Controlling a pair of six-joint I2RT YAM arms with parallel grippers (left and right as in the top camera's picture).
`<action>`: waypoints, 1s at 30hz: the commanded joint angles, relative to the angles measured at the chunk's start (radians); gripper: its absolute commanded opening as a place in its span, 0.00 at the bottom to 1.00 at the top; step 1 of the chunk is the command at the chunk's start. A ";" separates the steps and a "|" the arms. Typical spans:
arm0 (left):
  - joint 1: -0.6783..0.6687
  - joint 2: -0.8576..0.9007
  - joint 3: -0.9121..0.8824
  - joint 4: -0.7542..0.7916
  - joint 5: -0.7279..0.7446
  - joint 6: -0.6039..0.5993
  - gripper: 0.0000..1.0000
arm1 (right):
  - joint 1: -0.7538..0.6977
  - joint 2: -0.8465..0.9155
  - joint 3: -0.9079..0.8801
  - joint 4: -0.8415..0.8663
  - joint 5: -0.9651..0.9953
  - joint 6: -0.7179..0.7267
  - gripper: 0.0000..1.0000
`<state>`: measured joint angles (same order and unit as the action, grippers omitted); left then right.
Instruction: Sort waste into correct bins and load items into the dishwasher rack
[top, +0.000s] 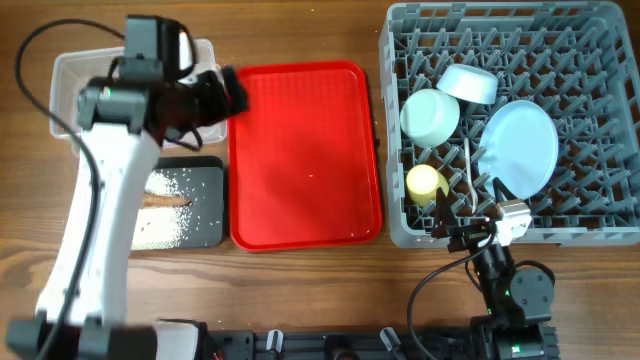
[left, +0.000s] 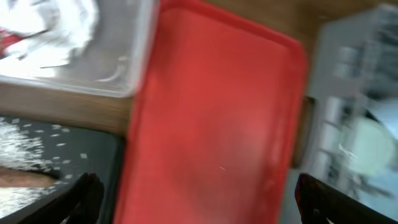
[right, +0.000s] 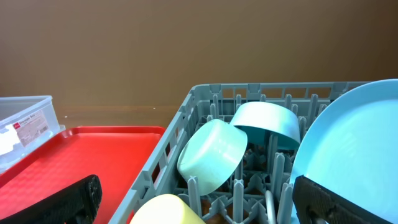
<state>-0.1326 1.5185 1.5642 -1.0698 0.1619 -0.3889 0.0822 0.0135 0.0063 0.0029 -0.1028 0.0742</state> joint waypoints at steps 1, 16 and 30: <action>-0.122 -0.100 0.004 0.003 0.000 -0.012 1.00 | -0.005 -0.009 -0.001 0.002 0.017 -0.015 1.00; -0.038 -0.955 -0.904 0.414 0.013 0.036 1.00 | -0.005 -0.009 -0.001 0.002 0.017 -0.016 1.00; 0.059 -1.505 -1.559 0.998 -0.101 0.045 1.00 | -0.005 -0.009 -0.001 0.002 0.017 -0.016 1.00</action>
<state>-0.0959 0.0391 0.0216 -0.0746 0.1043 -0.3569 0.0822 0.0116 0.0063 0.0002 -0.0990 0.0738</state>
